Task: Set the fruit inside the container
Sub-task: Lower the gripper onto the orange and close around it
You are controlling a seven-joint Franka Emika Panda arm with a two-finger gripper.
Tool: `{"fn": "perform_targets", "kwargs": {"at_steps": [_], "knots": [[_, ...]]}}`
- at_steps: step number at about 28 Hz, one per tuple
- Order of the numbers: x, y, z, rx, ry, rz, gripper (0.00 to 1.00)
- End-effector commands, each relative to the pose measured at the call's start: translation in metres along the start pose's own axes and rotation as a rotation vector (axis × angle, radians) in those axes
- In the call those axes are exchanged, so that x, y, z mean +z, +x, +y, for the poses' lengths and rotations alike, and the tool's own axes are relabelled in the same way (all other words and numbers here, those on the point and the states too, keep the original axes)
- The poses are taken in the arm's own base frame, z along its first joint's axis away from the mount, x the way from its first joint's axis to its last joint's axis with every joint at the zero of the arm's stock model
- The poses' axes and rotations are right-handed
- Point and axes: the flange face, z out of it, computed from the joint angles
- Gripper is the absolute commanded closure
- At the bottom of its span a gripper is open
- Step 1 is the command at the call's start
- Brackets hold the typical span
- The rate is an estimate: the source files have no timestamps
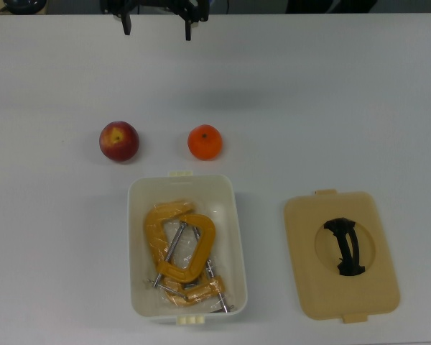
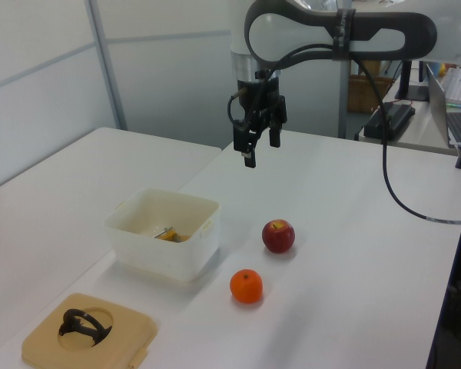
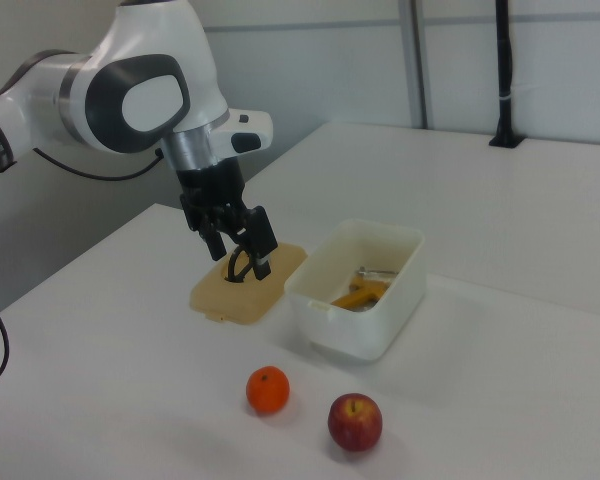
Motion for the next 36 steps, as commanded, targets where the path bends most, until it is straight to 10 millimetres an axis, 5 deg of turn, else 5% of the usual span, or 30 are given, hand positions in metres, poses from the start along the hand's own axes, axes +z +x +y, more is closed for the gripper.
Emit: {"fn": "perform_targets", "kwargs": {"at_steps": [1, 10, 15, 21, 36], "knots": [[-0.004, -0.005, -0.001, -0.017, 0.028, -0.007, 0.00], [0.027, -0.006, -0.021, -0.043, 0.107, -0.094, 0.00], [0.071, -0.001, -0.039, -0.072, 0.092, -0.168, 0.00], [0.149, 0.009, -0.066, -0.139, -0.017, -0.198, 0.00], [0.241, 0.023, -0.075, -0.166, -0.069, -0.190, 0.00]]}}
